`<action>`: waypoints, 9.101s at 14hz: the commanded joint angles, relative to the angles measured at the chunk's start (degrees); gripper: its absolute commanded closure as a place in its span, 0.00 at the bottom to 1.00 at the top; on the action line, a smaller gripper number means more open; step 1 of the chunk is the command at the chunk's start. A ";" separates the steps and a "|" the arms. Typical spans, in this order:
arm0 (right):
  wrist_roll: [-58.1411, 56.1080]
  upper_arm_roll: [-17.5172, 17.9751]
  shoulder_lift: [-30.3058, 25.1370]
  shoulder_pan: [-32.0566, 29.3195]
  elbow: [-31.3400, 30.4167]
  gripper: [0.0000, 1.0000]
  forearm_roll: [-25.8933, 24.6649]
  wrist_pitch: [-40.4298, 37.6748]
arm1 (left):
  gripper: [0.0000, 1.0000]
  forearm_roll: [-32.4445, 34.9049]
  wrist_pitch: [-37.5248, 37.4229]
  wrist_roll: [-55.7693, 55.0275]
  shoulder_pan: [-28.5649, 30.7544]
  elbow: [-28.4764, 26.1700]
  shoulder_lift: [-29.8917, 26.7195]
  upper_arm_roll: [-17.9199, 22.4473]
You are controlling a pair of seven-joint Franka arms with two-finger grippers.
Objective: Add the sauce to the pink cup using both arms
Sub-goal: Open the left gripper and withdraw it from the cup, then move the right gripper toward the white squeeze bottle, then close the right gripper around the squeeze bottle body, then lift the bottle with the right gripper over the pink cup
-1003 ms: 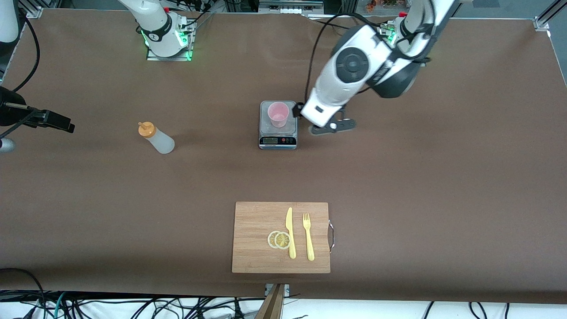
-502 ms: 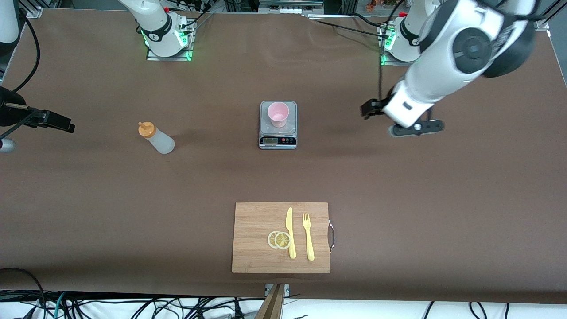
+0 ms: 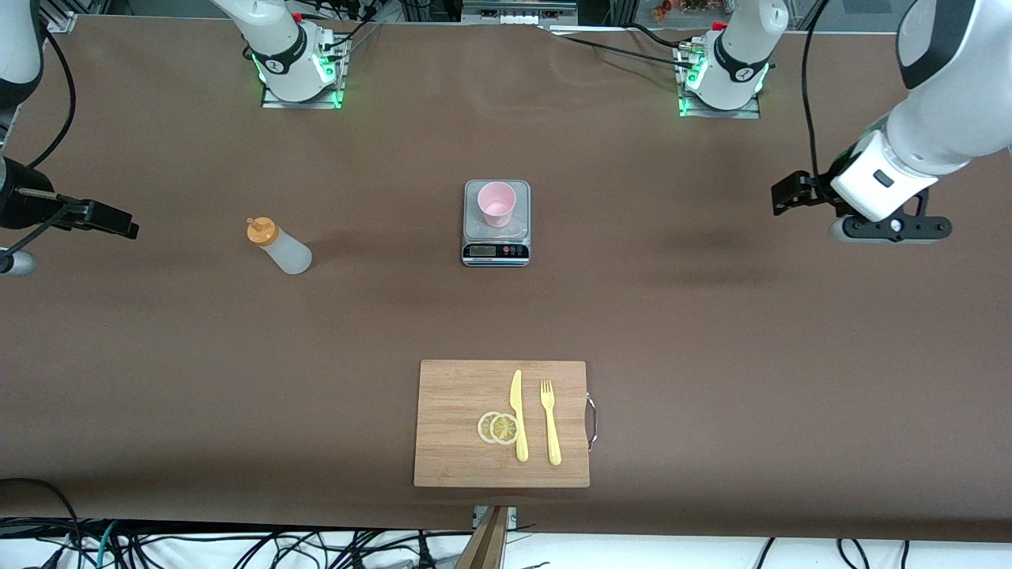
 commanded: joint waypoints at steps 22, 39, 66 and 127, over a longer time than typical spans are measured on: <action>-19.34 -0.03 1.99 -3.50 -0.13 0.00 -1.14 -3.49 | 0.00 0.79 -3.68 0.69 0.17 6.73 1.68 0.57; -94.67 -0.03 10.95 -21.87 -12.87 0.00 21.69 -0.60 | 0.00 0.70 -3.60 0.86 0.17 6.82 2.74 1.10; -152.19 5.06 28.00 -28.82 -28.25 0.00 52.04 -1.12 | 0.00 0.61 -3.42 1.13 0.35 6.64 3.18 1.10; -64.14 5.50 7.79 25.83 -21.32 1.00 11.45 30.08 | 0.00 0.52 -3.42 1.74 1.05 6.64 3.44 1.19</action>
